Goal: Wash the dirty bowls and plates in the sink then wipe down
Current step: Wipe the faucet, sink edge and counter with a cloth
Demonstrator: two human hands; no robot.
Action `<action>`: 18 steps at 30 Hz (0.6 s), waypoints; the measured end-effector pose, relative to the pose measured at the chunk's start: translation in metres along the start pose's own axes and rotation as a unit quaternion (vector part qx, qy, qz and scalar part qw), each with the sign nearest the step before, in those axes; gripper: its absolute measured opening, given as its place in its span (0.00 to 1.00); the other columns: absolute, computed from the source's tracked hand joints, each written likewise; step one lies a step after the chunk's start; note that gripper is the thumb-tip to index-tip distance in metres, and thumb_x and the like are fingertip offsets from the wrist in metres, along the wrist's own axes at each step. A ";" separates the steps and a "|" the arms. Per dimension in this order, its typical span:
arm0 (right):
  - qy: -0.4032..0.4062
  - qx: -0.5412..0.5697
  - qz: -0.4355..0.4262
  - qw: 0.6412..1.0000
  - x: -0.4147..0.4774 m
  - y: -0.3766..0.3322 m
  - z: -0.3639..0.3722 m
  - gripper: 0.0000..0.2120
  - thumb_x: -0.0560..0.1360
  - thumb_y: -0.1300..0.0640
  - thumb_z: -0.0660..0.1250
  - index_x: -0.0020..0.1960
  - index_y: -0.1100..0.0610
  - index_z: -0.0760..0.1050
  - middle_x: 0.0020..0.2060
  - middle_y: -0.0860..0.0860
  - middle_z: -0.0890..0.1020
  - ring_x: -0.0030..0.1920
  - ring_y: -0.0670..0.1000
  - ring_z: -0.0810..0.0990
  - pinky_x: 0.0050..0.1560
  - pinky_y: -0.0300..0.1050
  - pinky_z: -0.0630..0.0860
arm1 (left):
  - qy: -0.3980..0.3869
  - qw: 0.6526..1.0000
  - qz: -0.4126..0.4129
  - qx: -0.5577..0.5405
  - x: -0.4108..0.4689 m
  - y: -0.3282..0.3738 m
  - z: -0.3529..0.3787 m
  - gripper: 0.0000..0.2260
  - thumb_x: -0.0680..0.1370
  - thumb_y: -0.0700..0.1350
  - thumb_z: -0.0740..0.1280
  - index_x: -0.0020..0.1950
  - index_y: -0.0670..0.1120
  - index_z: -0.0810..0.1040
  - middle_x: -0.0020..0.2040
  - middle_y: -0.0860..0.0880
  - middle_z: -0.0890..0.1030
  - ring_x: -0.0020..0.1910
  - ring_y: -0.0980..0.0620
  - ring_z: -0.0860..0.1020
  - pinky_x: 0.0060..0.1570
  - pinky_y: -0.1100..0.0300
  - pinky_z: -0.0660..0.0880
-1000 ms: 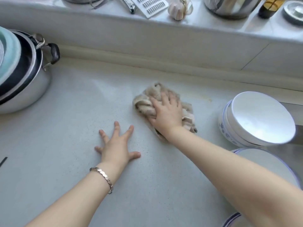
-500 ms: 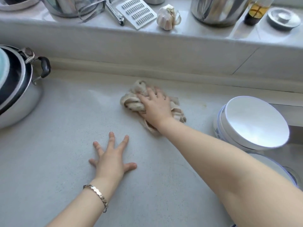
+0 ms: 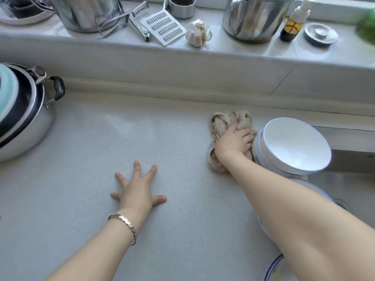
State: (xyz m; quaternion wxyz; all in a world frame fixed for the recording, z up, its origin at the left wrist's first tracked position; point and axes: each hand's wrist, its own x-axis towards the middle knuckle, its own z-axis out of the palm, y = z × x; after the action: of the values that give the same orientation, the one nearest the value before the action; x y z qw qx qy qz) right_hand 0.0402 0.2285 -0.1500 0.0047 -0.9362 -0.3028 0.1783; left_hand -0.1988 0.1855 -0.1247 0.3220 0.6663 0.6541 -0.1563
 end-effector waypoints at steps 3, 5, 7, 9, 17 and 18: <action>-0.008 -0.029 -0.043 0.999 -0.036 0.016 0.009 0.30 0.80 0.56 0.56 0.76 0.56 0.45 0.72 0.70 0.51 0.71 0.69 0.52 0.69 0.60 0.55 | 0.004 1.000 0.006 -0.005 -0.001 -0.001 -0.002 0.39 0.70 0.56 0.72 0.74 0.63 0.53 0.77 0.53 0.39 0.73 0.33 0.38 0.65 0.28 0.52; -0.016 -0.048 -0.059 0.997 -0.061 0.029 0.016 0.30 0.80 0.56 0.56 0.76 0.56 0.45 0.71 0.71 0.51 0.71 0.70 0.53 0.69 0.60 0.56 | 0.007 1.000 0.009 0.000 -0.002 -0.001 -0.002 0.39 0.70 0.56 0.72 0.74 0.63 0.53 0.77 0.53 0.40 0.73 0.32 0.39 0.65 0.28 0.53; -0.037 -0.057 -0.067 0.995 -0.088 0.044 0.022 0.30 0.80 0.56 0.56 0.76 0.56 0.45 0.71 0.71 0.51 0.71 0.70 0.52 0.70 0.61 0.55 | 0.008 1.000 0.008 0.006 -0.004 -0.002 -0.001 0.39 0.70 0.56 0.72 0.75 0.62 0.52 0.77 0.53 0.40 0.73 0.32 0.39 0.65 0.28 0.53; -0.065 -0.069 -0.076 0.993 -0.116 0.057 0.026 0.30 0.80 0.55 0.57 0.76 0.55 0.45 0.71 0.71 0.52 0.71 0.70 0.51 0.70 0.60 0.54 | 0.001 1.000 0.008 0.013 -0.008 -0.002 -0.001 0.39 0.71 0.57 0.71 0.75 0.62 0.51 0.77 0.53 0.40 0.74 0.34 0.39 0.65 0.30 0.53; -0.194 0.011 -0.197 0.961 -0.180 0.086 -0.047 0.19 0.72 0.57 0.64 0.62 0.55 0.69 0.59 0.58 0.73 0.60 0.60 0.74 0.55 0.47 0.72 | 0.083 0.994 0.077 -0.008 -0.053 0.018 -0.005 0.19 0.78 0.45 0.61 0.69 0.48 0.69 0.73 0.45 0.65 0.71 0.45 0.64 0.66 0.52 0.62; -0.180 0.022 -0.223 0.958 -0.183 0.090 -0.067 0.19 0.71 0.58 0.64 0.62 0.54 0.69 0.59 0.57 0.74 0.60 0.60 0.74 0.55 0.47 0.71 | 0.101 0.990 0.094 -0.031 -0.062 0.025 -0.009 0.16 0.78 0.45 0.61 0.66 0.47 0.72 0.69 0.45 0.71 0.67 0.45 0.69 0.62 0.55 0.66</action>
State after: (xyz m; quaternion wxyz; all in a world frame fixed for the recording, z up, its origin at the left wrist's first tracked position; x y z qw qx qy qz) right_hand -0.0240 0.0578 -0.0368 0.0106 -0.7970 -0.4958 0.3447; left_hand -0.1818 0.1453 -0.0738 0.2876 0.7267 0.6228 -0.0367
